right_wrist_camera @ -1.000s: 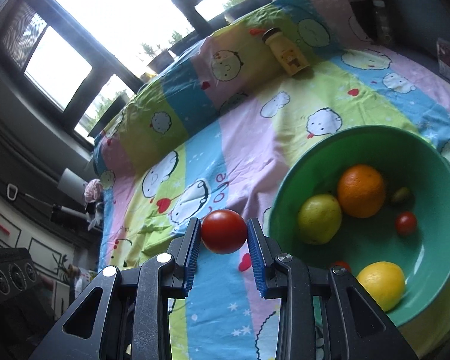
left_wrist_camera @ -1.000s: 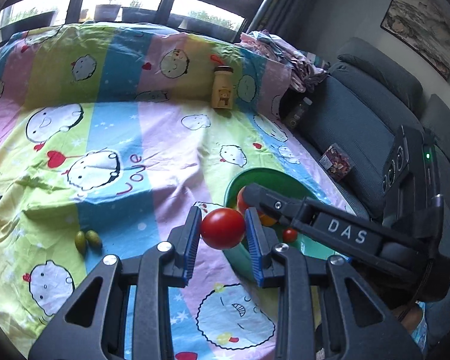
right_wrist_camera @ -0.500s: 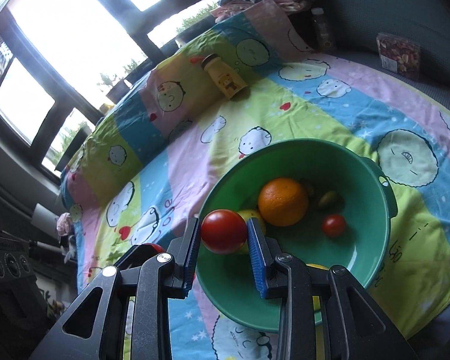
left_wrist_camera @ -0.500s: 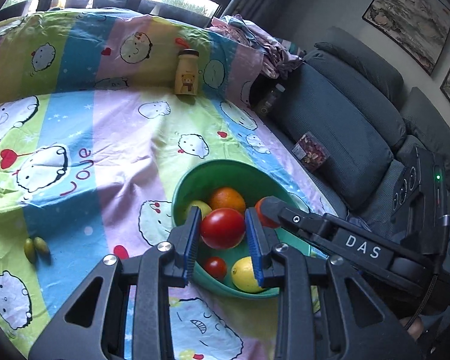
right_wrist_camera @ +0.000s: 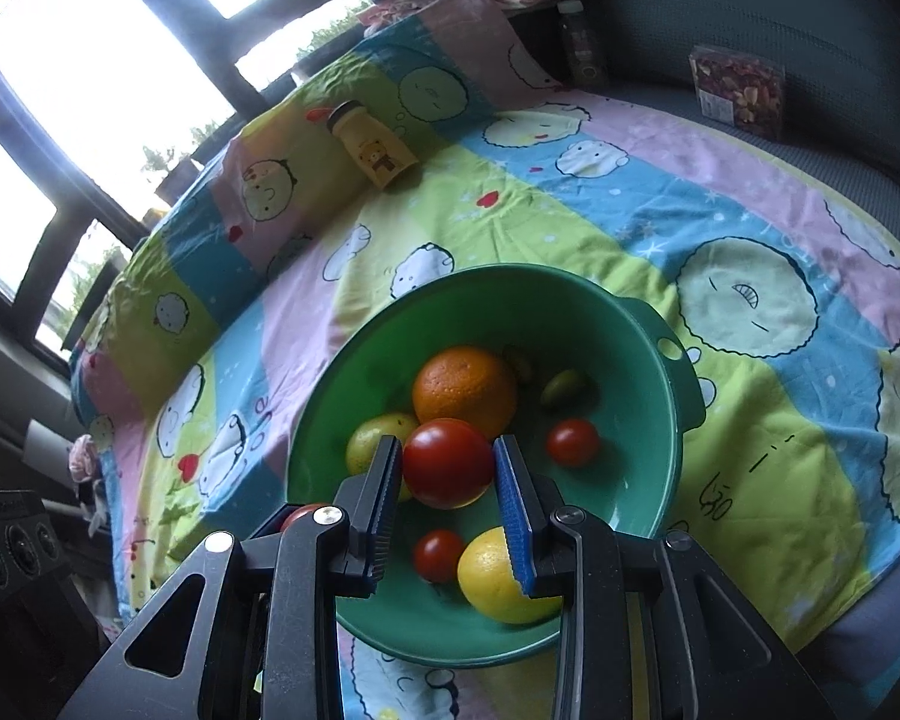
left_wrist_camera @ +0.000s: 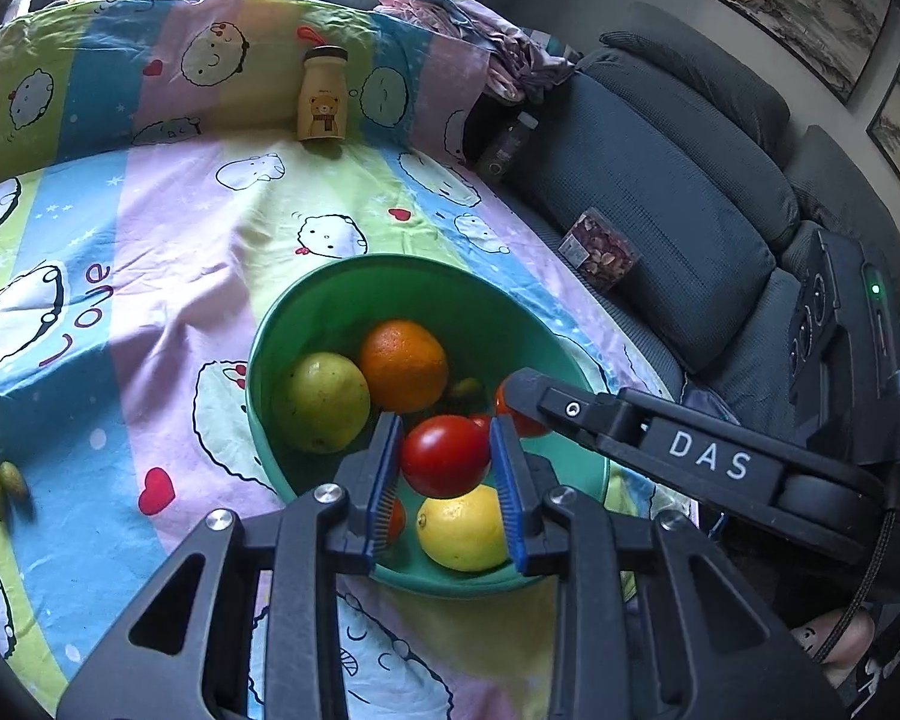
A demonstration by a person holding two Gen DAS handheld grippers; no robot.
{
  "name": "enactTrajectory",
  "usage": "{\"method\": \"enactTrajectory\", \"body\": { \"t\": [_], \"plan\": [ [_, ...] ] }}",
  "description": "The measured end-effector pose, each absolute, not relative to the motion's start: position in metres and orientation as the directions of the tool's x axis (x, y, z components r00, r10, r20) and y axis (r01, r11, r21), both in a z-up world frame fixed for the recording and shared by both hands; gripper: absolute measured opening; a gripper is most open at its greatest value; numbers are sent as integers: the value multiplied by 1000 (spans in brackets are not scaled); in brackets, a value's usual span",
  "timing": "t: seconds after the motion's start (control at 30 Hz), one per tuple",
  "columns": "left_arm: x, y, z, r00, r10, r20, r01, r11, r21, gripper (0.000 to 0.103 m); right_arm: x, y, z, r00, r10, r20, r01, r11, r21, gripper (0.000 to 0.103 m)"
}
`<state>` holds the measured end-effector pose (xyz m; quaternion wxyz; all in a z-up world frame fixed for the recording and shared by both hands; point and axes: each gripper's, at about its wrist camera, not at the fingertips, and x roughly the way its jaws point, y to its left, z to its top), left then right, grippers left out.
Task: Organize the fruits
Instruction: 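Lower both grippers into the basin and open them to release the tomatoes, then move both grippers to the two small green fruits on the sheet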
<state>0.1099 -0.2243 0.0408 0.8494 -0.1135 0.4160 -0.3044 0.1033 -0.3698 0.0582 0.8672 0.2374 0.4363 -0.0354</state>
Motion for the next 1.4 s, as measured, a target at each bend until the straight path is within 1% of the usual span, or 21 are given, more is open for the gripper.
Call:
{"method": "enactTrajectory", "body": {
  "t": [0.1, 0.2, 0.37, 0.57, 0.77, 0.83, 0.93, 1.0, 1.07, 1.1, 1.17, 1.23, 1.27, 1.33, 1.4],
  "plan": [
    [110, -227, 37, 460, -611, -645, 424, 789, -445, 29, 105, -368, 55, 598, 114, -793, 284, 895, 343, 34],
    [112, -229, 34, 455, -607, -651, 423, 791, -442, 29, 106, -368, 53, 590, 113, -799, 283, 898, 336, 34],
    [111, -232, 29, 442, -604, -663, 427, 792, -436, 29, 109, -368, 47, 548, 27, -836, 334, 909, 249, 34],
    [113, -235, 25, 438, -590, -678, 421, 801, -425, 29, 111, -371, 43, 526, 2, -850, 348, 912, 218, 34],
    [114, -238, 21, 426, -587, -688, 420, 802, -424, 29, 114, -369, 39, 514, 11, -858, 338, 917, 214, 34],
    [114, -237, 21, 427, -587, -688, 418, 802, -426, 28, 114, -368, 39, 515, 12, -857, 336, 917, 215, 34],
    [114, -236, 22, 428, -589, -686, 417, 802, -428, 31, 114, -369, 39, 518, 15, -855, 336, 916, 219, 34],
    [114, -234, 23, 434, -584, -686, 407, 807, -428, 36, 113, -370, 40, 527, 30, -849, 336, 911, 241, 34],
    [114, -229, 25, 443, -584, -680, 395, 808, -437, 47, 112, -371, 43, 542, 53, -839, 327, 906, 269, 36],
    [114, -226, 26, 446, -587, -675, 389, 807, -445, 49, 111, -371, 44, 548, 61, -834, 325, 903, 280, 38],
    [114, -217, 30, 458, -592, -663, 374, 805, -460, 58, 109, -371, 47, 564, 71, -823, 322, 899, 298, 49],
    [112, -207, 35, 481, -588, -650, 355, 809, -468, 68, 108, -370, 52, 587, 83, -805, 310, 896, 318, 55],
    [112, -201, 37, 496, -583, -643, 345, 812, -471, 71, 107, -370, 54, 600, 92, -795, 302, 894, 331, 58],
    [109, -188, 42, 530, -564, -634, 318, 825, -468, 74, 105, -367, 58, 620, 104, -778, 285, 893, 347, 61],
    [107, -174, 47, 568, -526, -633, 280, 847, -452, 76, 105, -362, 62, 636, 116, -763, 264, 896, 356, 61]
  ]
}}
